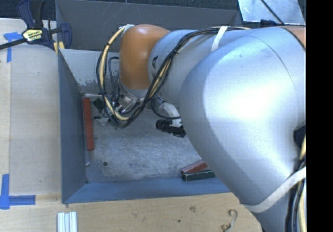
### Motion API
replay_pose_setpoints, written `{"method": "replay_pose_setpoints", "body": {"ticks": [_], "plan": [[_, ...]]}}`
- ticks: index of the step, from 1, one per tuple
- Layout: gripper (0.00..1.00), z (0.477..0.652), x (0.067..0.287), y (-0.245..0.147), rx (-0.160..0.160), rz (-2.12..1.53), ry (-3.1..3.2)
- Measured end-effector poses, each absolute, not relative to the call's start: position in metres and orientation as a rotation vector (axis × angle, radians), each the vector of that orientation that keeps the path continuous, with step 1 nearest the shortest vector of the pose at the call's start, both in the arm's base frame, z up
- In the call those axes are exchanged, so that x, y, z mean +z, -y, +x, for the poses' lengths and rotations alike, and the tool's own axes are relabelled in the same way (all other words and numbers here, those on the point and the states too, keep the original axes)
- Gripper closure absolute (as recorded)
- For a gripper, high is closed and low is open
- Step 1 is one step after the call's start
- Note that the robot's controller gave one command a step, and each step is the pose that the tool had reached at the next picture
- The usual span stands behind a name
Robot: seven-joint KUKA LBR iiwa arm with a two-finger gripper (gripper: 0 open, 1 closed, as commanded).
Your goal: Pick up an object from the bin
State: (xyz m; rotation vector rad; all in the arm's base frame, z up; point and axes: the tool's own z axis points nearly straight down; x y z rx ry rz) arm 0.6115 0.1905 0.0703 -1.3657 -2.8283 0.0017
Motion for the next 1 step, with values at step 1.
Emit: {"method": "replay_pose_setpoints", "body": {"ticks": [1], "plan": [[1.00, 0.6121, 0.0713, -0.1908, 0.000, -1.365, 2.830]]}}
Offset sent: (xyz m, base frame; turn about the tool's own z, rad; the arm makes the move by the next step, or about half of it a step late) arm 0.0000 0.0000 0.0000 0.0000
